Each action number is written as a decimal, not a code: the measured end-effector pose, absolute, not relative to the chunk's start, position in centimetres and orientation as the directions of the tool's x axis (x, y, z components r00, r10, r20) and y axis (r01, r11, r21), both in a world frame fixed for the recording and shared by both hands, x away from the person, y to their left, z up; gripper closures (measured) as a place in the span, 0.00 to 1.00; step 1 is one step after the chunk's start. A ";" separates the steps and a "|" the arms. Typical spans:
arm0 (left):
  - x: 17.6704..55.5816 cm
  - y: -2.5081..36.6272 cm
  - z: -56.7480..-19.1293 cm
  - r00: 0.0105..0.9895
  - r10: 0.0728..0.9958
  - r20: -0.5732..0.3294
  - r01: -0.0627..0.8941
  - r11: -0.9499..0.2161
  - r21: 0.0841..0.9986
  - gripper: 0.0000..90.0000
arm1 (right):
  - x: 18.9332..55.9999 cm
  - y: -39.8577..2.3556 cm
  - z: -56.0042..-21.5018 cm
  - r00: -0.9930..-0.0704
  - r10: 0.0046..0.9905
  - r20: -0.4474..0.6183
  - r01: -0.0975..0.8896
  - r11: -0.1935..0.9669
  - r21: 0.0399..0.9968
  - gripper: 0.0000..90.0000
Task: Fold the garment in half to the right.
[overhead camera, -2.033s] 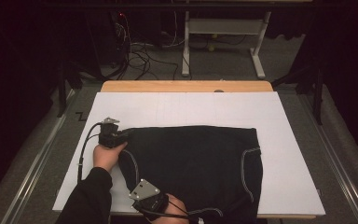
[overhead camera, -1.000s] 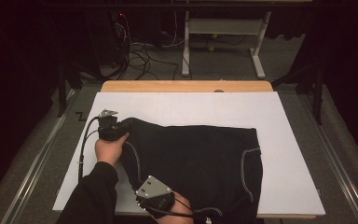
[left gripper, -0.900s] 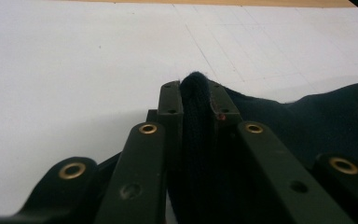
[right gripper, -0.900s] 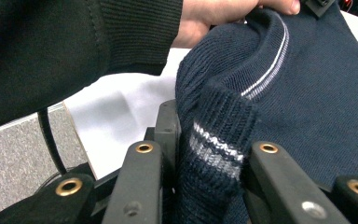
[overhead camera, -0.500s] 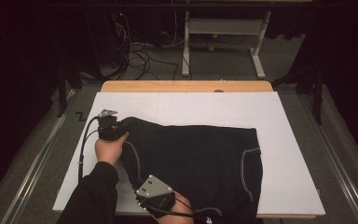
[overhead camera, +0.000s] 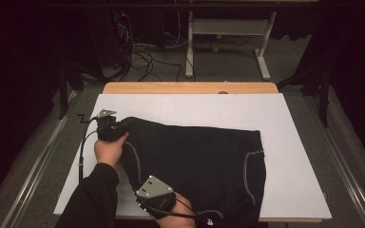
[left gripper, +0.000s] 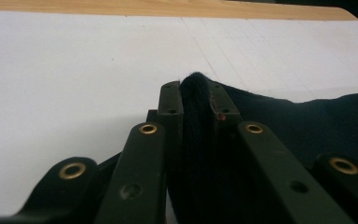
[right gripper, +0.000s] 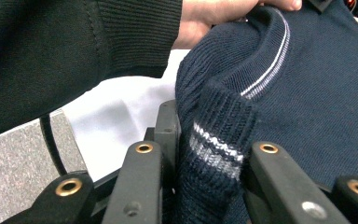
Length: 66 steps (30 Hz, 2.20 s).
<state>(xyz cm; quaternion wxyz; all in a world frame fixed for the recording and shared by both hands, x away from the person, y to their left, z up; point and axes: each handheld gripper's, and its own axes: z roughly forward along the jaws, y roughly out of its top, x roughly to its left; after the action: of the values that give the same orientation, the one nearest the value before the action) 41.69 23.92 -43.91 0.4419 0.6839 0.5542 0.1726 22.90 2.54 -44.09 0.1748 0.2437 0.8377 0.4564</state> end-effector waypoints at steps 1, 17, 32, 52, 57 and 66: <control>41.7 24.1 -43.9 0.322 0.912 -0.255 0.604 0.009 0.797 0.83 | 23.0 2.7 -44.1 -0.821 0.567 -0.070 0.248 0.464 0.850 0.82; 40.5 30.4 -42.8 0.240 0.942 -0.236 0.587 0.053 0.808 0.83 | 23.7 7.2 -43.3 -0.851 0.522 -0.052 0.226 0.454 0.862 0.82; 39.6 30.9 -41.2 0.192 0.964 -0.187 0.611 0.032 0.791 0.83 | 23.2 8.4 -42.9 -0.859 0.511 -0.032 0.222 0.429 0.876 0.82; 41.2 19.1 -37.9 0.352 0.926 -0.134 0.556 -0.092 0.826 0.83 | 22.0 -0.8 -41.7 -0.795 0.605 -0.050 0.204 0.344 0.917 0.82; 41.8 15.8 -37.9 0.372 0.921 -0.114 0.557 -0.123 0.821 0.83 | 21.8 -3.4 -42.2 -0.771 0.634 -0.056 0.206 0.332 0.920 0.82; 42.6 10.5 -38.0 0.404 0.912 -0.074 0.551 -0.178 0.815 0.83 | 21.8 -7.4 -43.1 -0.735 0.677 -0.041 0.232 0.308 0.923 0.82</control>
<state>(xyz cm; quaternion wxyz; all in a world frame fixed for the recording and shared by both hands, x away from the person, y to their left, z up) 42.56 10.52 -37.99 0.4035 0.7344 0.4981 0.2232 21.78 -7.37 -43.07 0.2180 0.2919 0.7788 0.5107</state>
